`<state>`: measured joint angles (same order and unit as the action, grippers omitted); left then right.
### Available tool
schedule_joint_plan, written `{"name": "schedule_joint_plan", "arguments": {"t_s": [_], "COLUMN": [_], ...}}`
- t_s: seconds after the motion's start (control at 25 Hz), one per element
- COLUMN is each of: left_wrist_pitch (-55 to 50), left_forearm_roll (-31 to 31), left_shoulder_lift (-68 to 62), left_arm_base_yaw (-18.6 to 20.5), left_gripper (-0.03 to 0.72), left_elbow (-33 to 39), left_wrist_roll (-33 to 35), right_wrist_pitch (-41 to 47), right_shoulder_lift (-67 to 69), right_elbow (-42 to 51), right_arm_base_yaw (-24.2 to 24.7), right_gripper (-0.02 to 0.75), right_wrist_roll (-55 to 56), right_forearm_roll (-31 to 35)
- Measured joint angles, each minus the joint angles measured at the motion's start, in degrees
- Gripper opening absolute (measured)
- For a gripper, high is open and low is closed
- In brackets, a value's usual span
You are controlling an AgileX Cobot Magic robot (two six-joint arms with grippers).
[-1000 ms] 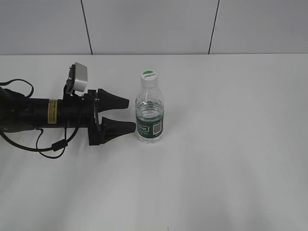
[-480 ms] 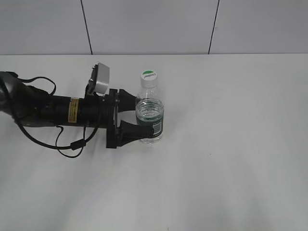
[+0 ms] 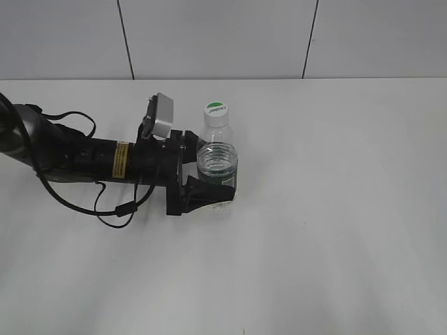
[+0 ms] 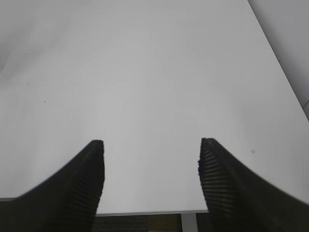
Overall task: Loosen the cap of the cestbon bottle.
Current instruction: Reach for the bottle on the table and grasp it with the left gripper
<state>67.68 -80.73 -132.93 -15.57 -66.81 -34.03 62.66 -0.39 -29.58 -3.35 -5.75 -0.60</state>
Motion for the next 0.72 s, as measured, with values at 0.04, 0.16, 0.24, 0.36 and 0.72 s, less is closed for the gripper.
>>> {"name": "schedule_joint_plan", "arguments": {"t_s": [0.04,0.16,0.24,0.36,0.72], "left_wrist_pitch": [0.0,-0.3,-1.0,-2.1,-2.8], "left_forearm_roll": [0.3,1.9,2.3,2.4,4.5], "left_shoulder_lift": [0.0,0.0,0.0,0.0,0.0], "left_arm_base_yaw": [-0.1,-0.7,-1.1,-1.3,-1.4], "left_gripper": [0.587,0.587,0.586,0.584,0.456], "left_elbow": [0.0,0.0,0.0,0.0,0.0], "left_wrist_roll": [0.0,0.0,0.0,0.0,-0.2], "right_wrist_pitch": [0.0,0.0,0.0,0.0,0.0], "right_shoulder_lift": [0.0,0.0,0.0,0.0,0.0], "right_elbow": [0.0,0.0,0.0,0.0,0.0], "right_arm_base_yaw": [0.0,0.0,0.0,0.0,0.0], "right_gripper": [0.473,0.473,0.473,0.473,0.472], "right_wrist_roll": [0.0,0.0,0.0,0.0,0.0], "right_forearm_roll": [0.0,0.0,0.0,0.0,0.0]}}
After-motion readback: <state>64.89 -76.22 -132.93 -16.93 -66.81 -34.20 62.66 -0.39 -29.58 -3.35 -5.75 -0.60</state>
